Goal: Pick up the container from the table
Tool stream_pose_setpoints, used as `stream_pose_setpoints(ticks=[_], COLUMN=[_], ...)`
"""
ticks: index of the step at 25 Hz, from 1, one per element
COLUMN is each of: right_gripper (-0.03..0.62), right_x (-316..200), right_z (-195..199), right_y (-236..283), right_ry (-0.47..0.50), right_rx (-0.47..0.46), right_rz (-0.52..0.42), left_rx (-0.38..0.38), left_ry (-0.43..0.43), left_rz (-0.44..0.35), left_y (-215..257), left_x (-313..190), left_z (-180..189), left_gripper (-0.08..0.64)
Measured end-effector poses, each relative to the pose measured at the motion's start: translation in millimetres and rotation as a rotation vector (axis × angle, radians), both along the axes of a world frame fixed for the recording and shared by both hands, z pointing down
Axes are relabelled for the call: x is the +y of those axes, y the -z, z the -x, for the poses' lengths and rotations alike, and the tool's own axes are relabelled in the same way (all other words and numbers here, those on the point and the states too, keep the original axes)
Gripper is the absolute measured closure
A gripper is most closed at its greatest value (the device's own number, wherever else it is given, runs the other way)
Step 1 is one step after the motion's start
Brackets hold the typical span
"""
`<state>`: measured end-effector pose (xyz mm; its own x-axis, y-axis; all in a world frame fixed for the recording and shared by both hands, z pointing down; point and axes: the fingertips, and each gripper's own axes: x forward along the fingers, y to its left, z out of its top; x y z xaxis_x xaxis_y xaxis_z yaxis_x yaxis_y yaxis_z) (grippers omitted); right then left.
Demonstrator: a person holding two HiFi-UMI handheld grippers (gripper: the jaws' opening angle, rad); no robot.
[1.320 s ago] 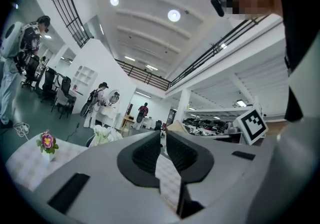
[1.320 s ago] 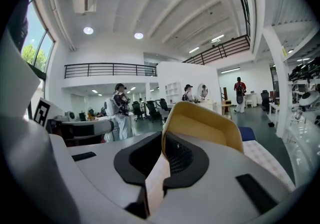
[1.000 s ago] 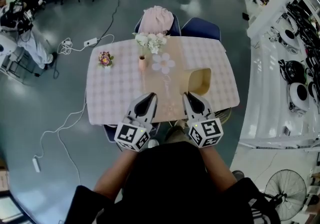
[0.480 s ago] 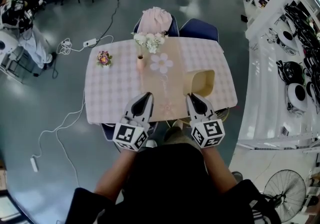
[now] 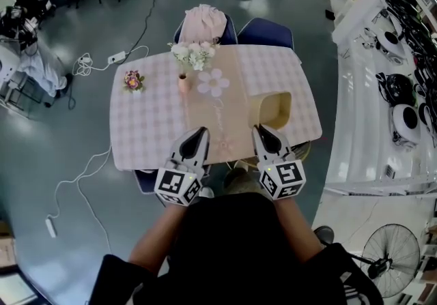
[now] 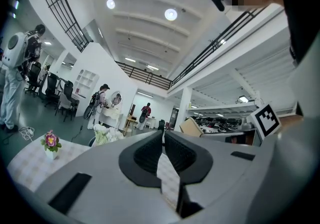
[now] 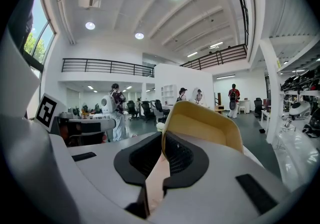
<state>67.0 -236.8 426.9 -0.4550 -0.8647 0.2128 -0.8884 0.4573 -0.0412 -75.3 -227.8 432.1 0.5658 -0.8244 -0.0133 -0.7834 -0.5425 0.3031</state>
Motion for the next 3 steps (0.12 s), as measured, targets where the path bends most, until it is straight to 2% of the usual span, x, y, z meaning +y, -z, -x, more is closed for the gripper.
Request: stream_pose_setpoints(ticks=[3], right_gripper=[0.575], right_x=[-5.8], right_z=[-6.1], right_y=[-2.0], right_ry=[0.015], right_rx=[0.001], right_rz=[-0.001], left_rx=[0.011], left_ry=[-0.001], left_rz=[0.019], left_y=[-4.1], left_x=[-7.5], left_z=[-7.0], left_gripper=[0.543])
